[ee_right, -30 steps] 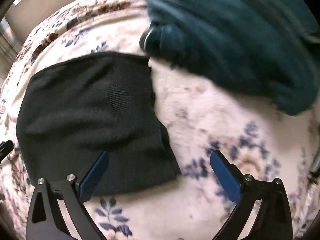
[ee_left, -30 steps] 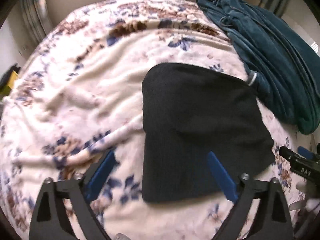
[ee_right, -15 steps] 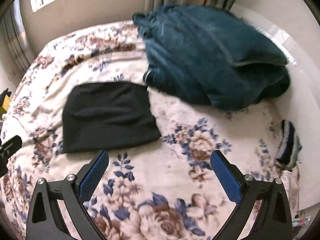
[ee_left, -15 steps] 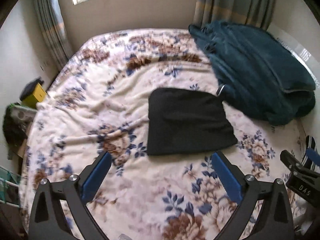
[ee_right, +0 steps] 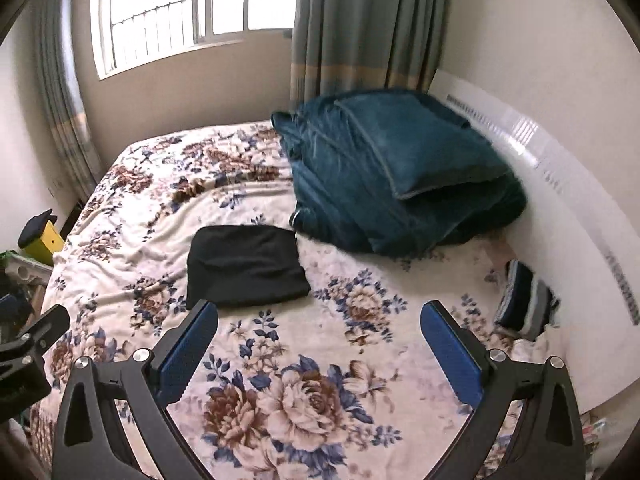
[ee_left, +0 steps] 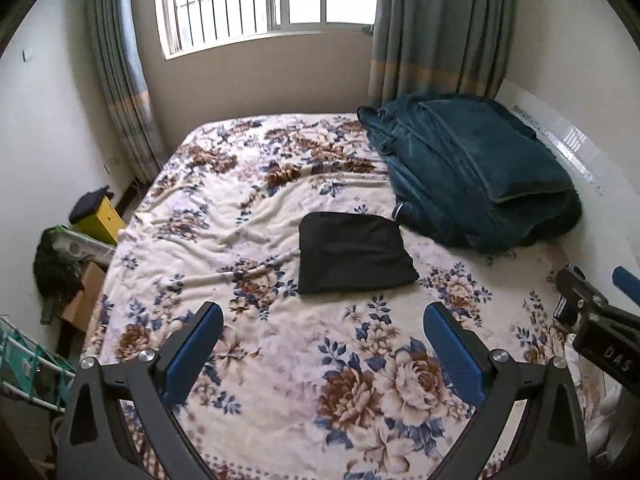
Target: Fold small clothes
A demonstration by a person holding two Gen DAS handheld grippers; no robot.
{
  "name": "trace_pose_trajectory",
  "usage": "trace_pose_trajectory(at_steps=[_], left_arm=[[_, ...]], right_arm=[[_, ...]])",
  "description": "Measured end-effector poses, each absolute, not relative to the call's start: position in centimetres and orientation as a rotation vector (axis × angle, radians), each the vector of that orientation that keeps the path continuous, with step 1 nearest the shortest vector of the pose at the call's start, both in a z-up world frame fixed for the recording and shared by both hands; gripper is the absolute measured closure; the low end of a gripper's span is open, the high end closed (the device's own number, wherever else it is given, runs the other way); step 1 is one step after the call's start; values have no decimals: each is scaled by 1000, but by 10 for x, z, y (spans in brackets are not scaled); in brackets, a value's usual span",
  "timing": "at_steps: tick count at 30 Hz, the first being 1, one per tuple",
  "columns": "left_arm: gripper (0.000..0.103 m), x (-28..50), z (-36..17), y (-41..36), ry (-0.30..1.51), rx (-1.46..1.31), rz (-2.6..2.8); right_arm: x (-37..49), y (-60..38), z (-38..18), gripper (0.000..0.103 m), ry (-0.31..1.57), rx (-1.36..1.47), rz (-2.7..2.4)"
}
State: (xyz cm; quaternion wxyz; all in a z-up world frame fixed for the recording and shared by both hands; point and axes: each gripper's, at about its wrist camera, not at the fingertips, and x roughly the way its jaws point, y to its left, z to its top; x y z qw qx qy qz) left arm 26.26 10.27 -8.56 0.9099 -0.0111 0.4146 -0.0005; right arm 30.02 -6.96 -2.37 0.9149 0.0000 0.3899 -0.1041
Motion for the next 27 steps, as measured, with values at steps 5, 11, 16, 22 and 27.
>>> trace_pose_trajectory(at_steps=[5, 11, 16, 22, 27], left_arm=[[1, 225, -50, 101, 821, -20, 2], [1, 200, -26, 103, 771, -9, 13], [1, 190, -19, 108, 757, -5, 26], [1, 184, -19, 109, 758, -11, 26], [0, 188, -24, 107, 775, -9, 38]], right_arm=[[248, -66, 32, 0, 745, -18, -203], [205, -60, 74, 0, 718, -10, -176], [190, -61, 83, 0, 710, 3, -168], [193, -67, 79, 0, 731, 4, -163], [197, -70, 75, 0, 734, 1, -155]])
